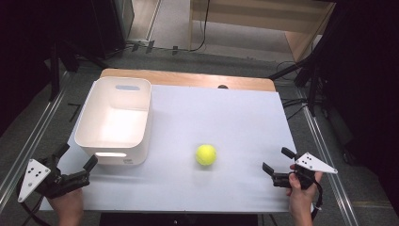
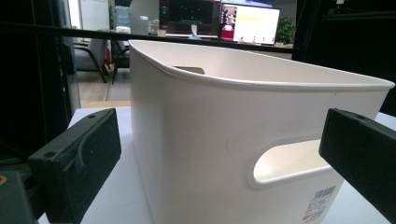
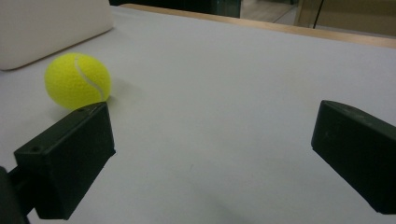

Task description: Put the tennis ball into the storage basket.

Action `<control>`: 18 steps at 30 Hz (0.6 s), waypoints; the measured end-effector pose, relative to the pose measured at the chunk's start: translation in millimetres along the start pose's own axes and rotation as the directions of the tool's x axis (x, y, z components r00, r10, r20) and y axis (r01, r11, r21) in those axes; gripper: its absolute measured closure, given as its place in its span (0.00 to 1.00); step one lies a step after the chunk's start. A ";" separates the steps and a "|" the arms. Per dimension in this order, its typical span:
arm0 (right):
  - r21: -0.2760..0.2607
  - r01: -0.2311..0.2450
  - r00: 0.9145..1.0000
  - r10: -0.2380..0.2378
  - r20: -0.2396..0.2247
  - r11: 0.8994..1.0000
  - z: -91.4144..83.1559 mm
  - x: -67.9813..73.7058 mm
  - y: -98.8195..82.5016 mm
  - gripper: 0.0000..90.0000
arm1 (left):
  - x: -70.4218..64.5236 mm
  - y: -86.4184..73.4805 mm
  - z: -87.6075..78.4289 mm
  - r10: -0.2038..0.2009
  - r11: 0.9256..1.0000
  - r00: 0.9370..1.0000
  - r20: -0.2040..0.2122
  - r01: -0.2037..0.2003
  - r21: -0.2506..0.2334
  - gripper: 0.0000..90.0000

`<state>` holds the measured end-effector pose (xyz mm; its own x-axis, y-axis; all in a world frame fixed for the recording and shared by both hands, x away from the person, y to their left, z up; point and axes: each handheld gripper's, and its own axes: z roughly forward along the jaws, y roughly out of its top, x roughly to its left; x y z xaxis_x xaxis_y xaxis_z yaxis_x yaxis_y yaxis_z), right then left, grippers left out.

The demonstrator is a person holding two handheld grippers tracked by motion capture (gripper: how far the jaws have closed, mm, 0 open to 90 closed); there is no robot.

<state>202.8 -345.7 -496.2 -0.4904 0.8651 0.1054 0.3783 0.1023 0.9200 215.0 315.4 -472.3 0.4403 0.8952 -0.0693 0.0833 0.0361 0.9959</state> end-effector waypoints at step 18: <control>0.082 0.057 0.994 -0.048 -0.101 0.995 28.5 24.2 28.1 0.00 | -0.2 -0.1 0.9 -0.002 1.000 1.000 0.006 0.002 0.003 0.00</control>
<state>223.9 -307.9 -478.6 -0.5847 0.8053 0.0985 0.4129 0.1909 0.8905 215.8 314.8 -472.4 0.4453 0.8926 -0.0712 0.0868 0.0361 0.9956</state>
